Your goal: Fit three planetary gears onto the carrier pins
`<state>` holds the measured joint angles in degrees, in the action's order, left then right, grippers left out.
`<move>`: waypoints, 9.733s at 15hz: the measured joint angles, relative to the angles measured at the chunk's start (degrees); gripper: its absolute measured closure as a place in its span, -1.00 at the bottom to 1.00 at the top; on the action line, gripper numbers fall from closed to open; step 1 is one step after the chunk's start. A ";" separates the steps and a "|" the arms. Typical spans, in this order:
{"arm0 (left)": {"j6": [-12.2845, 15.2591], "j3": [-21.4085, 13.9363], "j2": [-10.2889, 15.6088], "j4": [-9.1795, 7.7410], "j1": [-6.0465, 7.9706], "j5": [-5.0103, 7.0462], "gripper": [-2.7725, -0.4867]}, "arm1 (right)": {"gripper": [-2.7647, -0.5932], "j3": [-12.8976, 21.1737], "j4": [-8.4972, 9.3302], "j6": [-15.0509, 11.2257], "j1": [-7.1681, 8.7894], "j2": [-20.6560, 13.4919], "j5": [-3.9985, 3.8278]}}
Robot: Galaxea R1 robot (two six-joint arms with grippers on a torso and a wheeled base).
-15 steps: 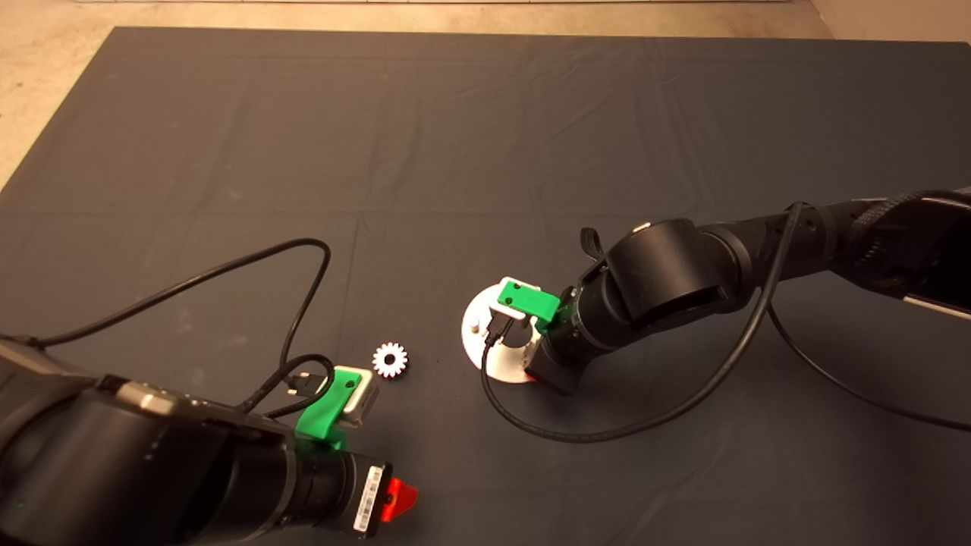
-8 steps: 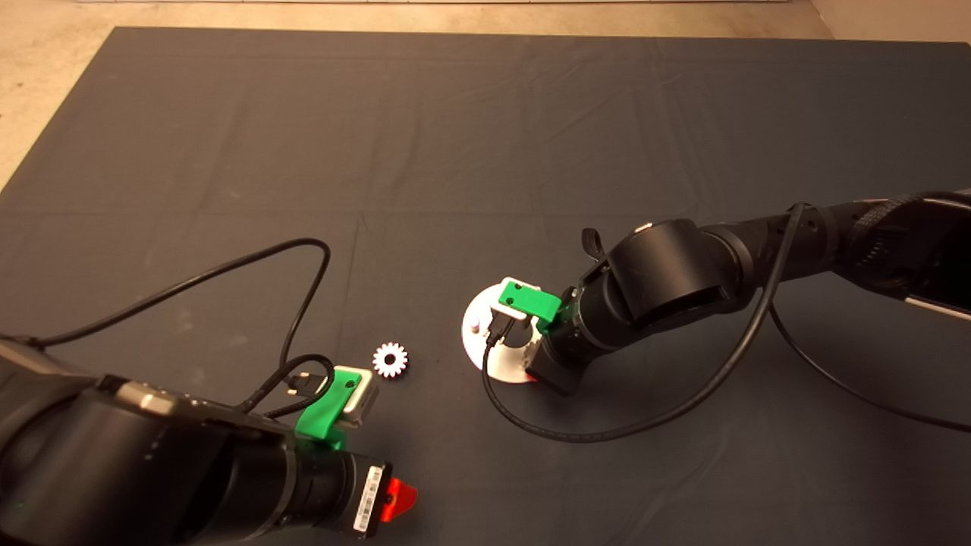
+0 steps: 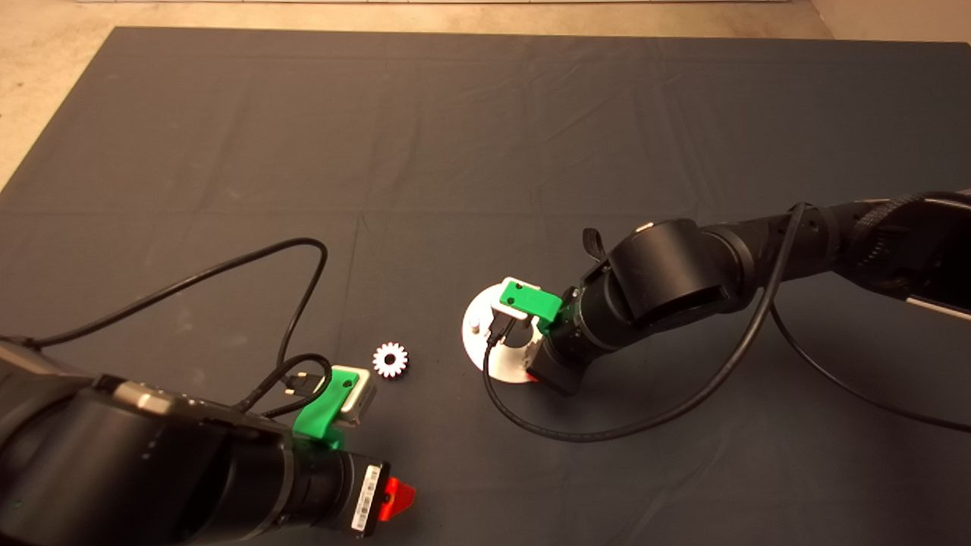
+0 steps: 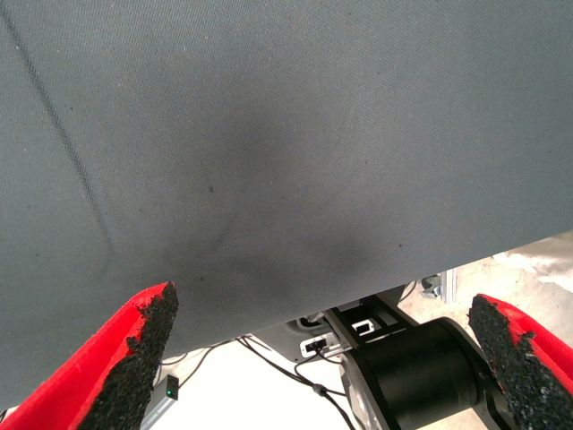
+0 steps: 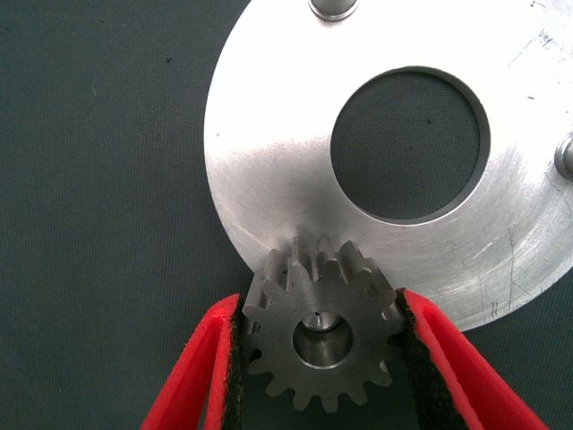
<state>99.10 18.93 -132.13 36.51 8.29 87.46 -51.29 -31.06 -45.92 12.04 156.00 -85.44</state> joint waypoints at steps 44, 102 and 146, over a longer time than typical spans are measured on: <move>-0.01 0.00 0.07 0.00 0.00 0.02 -0.62 | 0.24 -4.86 6.10 -8.72 6.28 -14.54 -2.27; -0.15 0.00 1.05 0.00 0.00 0.00 -0.62 | 0.64 -7.44 4.74 -8.79 1.62 -13.03 -2.73; -0.15 0.00 0.71 0.00 0.02 0.00 -0.62 | 0.80 -14.81 5.13 -17.82 8.51 4.16 -2.71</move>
<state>98.95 18.93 -131.43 36.51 8.31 87.45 -66.10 -25.93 -63.74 20.56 160.17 -88.15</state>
